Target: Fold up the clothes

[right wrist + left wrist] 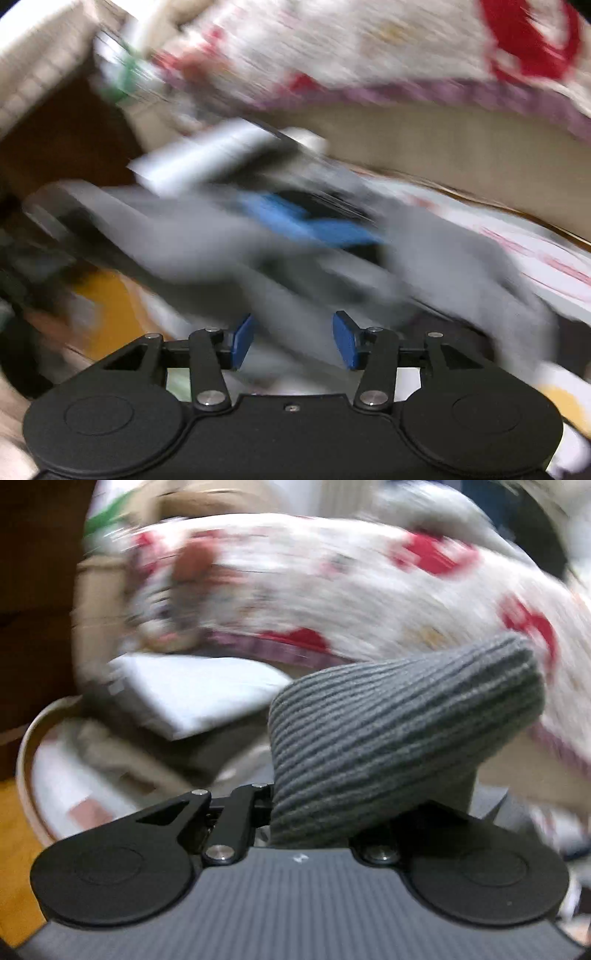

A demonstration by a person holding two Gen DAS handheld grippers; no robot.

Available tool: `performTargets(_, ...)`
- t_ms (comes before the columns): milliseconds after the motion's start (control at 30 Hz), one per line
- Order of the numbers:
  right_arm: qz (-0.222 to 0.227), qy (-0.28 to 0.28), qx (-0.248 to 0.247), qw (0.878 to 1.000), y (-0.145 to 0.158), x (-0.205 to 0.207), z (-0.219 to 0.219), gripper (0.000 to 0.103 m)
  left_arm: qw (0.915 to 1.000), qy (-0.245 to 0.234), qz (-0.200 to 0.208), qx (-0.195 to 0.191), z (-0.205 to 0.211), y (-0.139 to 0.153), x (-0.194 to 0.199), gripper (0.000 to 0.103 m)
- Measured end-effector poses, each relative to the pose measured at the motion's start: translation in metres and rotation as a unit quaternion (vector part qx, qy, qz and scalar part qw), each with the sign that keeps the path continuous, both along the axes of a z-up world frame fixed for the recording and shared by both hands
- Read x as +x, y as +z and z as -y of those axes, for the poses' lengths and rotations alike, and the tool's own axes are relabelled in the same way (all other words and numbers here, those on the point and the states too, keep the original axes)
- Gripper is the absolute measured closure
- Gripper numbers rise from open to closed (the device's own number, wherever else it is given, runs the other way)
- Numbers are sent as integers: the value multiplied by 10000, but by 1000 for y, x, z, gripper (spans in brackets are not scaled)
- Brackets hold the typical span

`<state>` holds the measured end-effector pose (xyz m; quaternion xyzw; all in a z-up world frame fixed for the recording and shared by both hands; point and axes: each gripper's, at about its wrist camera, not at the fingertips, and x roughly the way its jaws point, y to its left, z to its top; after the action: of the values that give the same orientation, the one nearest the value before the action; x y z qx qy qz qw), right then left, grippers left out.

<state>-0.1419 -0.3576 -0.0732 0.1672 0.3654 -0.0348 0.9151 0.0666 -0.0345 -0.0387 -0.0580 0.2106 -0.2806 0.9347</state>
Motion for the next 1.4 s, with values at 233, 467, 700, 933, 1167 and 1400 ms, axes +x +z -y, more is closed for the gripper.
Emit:
performTargets(233, -27, -760, 974, 9923, -59, -25, 39, 47, 9987, 489, -154, -43, -8, -6, 13, 91)
performTargets(467, 301, -960, 3394, 9352, -115, 41, 46, 36, 9978, 546, -342, -147, -16, -12, 2, 91)
performTargets(700, 55, -1598, 3540, 9215, -159, 90, 6, 36, 9967, 582, -511, -243, -21, -15, -14, 91)
performTargets(933, 1129, -880, 1977, 9698, -70, 105, -4, 87, 9985, 227, -497, -102, -8, 8, -27, 91)
performTargets(1167, 2124, -978, 232, 9720, 94, 13, 21, 87, 9817, -779, -1014, -1415, -27, 53, -53, 91)
performTargets(1400, 455, -473, 266, 9975, 66, -64, 7, 87, 9676, -1140, -2105, 801, -24, 31, -98, 89)
